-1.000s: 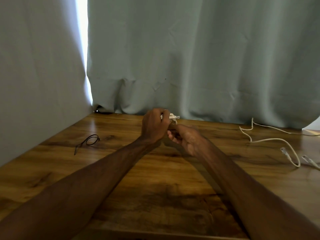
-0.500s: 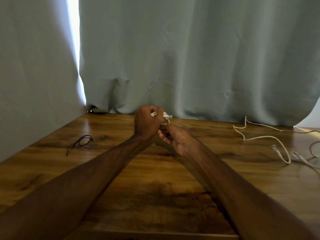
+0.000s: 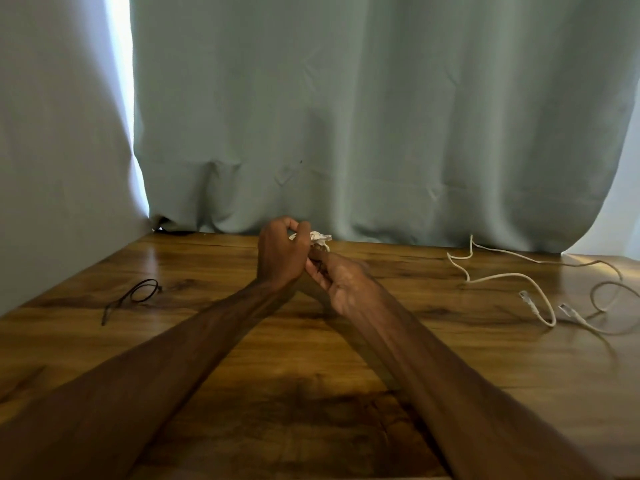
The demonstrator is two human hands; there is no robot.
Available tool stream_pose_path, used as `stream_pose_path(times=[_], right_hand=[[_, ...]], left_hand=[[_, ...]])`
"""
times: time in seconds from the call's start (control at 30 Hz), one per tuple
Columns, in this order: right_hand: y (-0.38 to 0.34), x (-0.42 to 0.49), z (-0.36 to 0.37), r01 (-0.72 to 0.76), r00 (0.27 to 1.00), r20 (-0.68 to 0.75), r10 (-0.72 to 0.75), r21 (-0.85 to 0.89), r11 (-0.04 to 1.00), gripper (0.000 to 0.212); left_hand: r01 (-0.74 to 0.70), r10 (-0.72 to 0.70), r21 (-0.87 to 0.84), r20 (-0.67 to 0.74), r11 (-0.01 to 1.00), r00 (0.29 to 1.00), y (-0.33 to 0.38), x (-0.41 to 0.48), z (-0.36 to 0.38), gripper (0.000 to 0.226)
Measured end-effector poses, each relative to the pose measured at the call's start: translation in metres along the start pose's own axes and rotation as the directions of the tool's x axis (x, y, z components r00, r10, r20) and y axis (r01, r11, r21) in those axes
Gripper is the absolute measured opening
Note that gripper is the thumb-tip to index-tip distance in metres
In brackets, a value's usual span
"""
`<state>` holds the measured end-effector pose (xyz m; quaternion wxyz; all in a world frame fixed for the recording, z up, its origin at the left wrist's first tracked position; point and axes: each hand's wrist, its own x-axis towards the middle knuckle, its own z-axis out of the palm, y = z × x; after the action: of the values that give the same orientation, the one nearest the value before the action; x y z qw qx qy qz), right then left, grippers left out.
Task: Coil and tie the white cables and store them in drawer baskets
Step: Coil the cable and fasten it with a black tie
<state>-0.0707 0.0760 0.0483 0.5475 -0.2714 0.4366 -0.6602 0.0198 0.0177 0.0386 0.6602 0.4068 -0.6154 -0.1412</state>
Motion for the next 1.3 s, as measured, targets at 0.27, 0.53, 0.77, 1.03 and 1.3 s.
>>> stream_pose_path(times=[0.27, 0.53, 0.77, 1.03, 1.3], right_hand=[[-0.004, -0.001, 0.000, -0.047, 0.994, 0.103, 0.041, 0.048, 0.998, 0.032], [-0.003, 0.001, -0.003, -0.113, 0.980, 0.150, 0.128, -0.103, 0.988, 0.008], [-0.008, -0.002, -0.005, -0.150, 0.966, 0.190, 0.178, -0.155, 0.977, 0.002], [-0.004, 0.007, -0.006, -0.089, 0.990, 0.104, 0.099, -0.096, 0.991, 0.015], [-0.004, 0.008, -0.005, -0.116, 0.986, 0.118, 0.120, -0.040, 0.992, 0.022]], left_hand=[[0.035, -0.035, 0.000, -0.009, 0.999, 0.999, -0.007, 0.005, -0.003, 0.028], [-0.088, 0.085, 0.084, 0.039, 0.993, 0.996, -0.012, 0.006, -0.007, 0.030], [-0.185, 0.180, 0.192, 0.042, 0.964, 0.983, -0.017, 0.011, -0.013, 0.021], [-0.178, 0.166, 0.126, 0.100, 0.976, 0.981, -0.011, 0.007, -0.010, 0.026], [-0.167, 0.157, 0.060, 0.147, 0.984, 0.977, -0.011, 0.008, -0.010, 0.021]])
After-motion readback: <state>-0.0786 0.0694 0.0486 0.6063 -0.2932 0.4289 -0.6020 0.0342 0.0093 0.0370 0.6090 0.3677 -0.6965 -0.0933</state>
